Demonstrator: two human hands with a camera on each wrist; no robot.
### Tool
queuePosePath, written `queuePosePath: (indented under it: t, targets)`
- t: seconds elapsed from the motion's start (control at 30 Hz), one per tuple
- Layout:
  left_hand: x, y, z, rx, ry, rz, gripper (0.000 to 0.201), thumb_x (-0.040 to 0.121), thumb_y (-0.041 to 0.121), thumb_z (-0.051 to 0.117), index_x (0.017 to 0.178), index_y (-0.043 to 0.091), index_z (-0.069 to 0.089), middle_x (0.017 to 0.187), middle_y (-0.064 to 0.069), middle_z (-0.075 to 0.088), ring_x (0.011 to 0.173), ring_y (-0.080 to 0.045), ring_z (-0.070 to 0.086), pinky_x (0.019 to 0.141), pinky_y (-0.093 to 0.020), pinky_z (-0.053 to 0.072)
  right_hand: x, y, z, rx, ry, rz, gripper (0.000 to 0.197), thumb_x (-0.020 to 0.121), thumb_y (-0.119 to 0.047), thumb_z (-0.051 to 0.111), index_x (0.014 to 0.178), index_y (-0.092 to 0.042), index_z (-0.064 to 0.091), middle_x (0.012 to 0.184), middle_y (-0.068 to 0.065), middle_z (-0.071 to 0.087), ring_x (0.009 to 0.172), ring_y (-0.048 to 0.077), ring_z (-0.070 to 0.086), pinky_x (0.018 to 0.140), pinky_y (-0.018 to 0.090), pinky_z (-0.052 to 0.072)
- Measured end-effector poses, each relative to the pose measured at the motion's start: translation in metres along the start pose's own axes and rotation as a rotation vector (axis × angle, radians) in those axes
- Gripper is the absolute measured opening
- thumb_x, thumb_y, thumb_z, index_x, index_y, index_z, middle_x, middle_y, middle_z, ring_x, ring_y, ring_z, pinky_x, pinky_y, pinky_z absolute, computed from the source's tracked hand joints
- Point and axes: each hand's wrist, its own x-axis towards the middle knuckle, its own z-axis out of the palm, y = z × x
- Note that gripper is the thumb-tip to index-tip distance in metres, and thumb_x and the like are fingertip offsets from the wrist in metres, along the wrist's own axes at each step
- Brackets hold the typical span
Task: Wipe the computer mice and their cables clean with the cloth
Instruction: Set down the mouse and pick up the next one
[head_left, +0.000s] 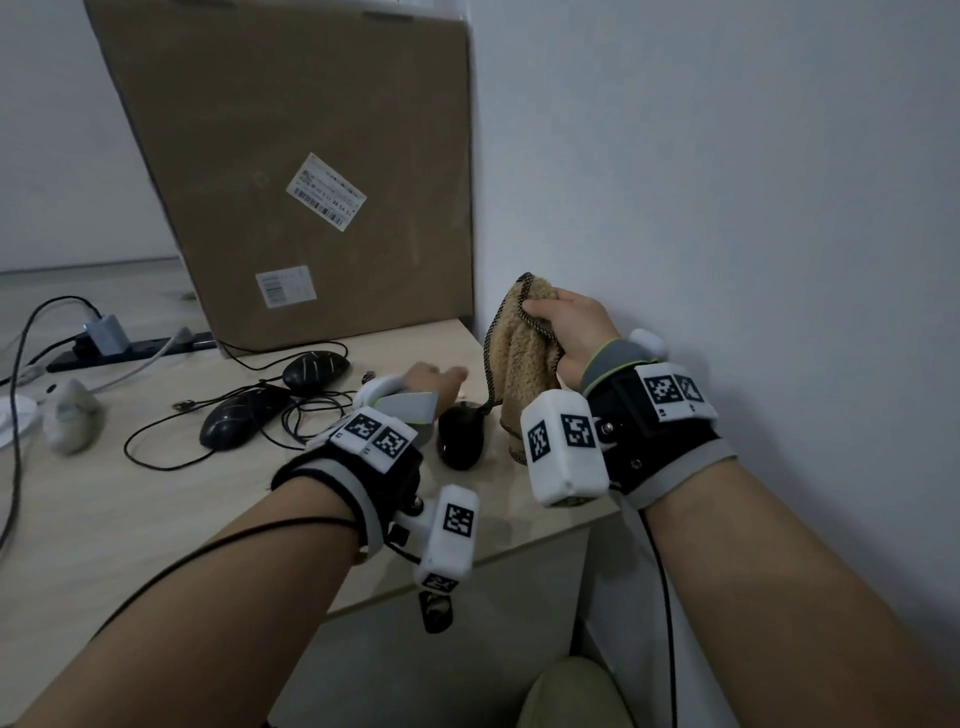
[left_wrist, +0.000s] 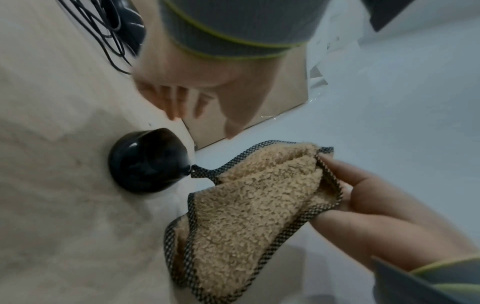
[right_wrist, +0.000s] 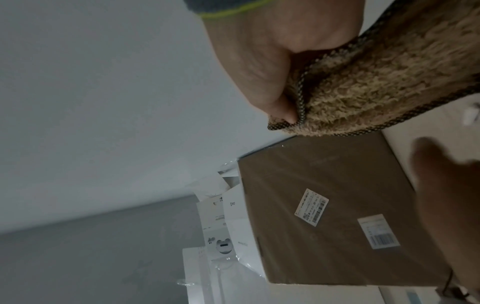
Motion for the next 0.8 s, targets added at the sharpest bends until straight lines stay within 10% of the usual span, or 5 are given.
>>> queuePosePath:
  t: [0.2, 0.37, 0.47, 0.6, 0.8]
  targets:
    - [-0.050, 0.032, -0.028, -0.355, -0.206, 0.257, 0.046, 0.084, 0.048, 0.062, 0.123, 0.025, 0.057, 0.107, 0.009, 0.065, 0.095, -0.008, 0.060, 0.075, -0.025, 0.042, -0.004, -0.011, 0.022, 0.064, -0.116, 0.045, 0.012, 0.092, 0.000, 0.051, 0.084, -0.004, 0.060, 0.079, 0.016, 0.063, 0.069, 0.027, 0.063, 0.056, 0.034, 0.054]
    - [-0.058, 0.038, -0.053, -0.319, -0.078, 0.301, 0.041, 0.075, 0.020, 0.077, 0.112, 0.014, 0.060, 0.091, -0.001, 0.069, 0.083, -0.017, 0.066, 0.071, -0.032, 0.055, -0.008, -0.015, 0.046, 0.101, -0.154, 0.027, 0.008, 0.091, 0.004, 0.051, 0.088, 0.000, 0.058, 0.083, 0.018, 0.063, 0.072, 0.028, 0.063, 0.053, 0.033, 0.055]
    - [-0.052, 0.032, -0.077, -0.354, -0.006, 0.301, 0.029, 0.076, 0.014, 0.075, 0.104, 0.011, 0.065, 0.097, -0.005, 0.069, 0.087, -0.018, 0.065, 0.073, -0.028, 0.054, -0.008, -0.009, 0.058, -0.115, -0.139, 0.040, 0.008, 0.087, -0.004, 0.061, 0.095, -0.002, 0.059, 0.091, 0.014, 0.063, 0.080, 0.025, 0.063, 0.068, 0.034, 0.056]
    - [-0.044, 0.026, -0.104, -0.394, 0.029, 0.264, 0.023, 0.079, 0.011, 0.073, 0.101, 0.012, 0.066, 0.094, -0.004, 0.067, 0.085, -0.017, 0.062, 0.072, -0.026, 0.050, -0.007, 0.003, 0.068, -0.536, -0.081, -0.146, 0.063, 0.084, -0.026, 0.069, 0.134, -0.013, 0.035, 0.119, 0.005, 0.050, 0.108, 0.021, 0.051, 0.094, 0.036, 0.046]
    - [-0.035, 0.016, -0.140, -0.500, 0.011, 0.171, 0.026, 0.086, 0.016, 0.065, 0.110, 0.004, 0.064, 0.099, -0.012, 0.068, 0.092, -0.026, 0.064, 0.082, -0.038, 0.054, -0.030, 0.012, 0.111, -0.572, -0.567, -0.244, 0.046, 0.086, -0.034, 0.065, 0.128, -0.023, 0.051, 0.116, -0.004, 0.061, 0.102, 0.007, 0.058, 0.080, 0.020, 0.048]
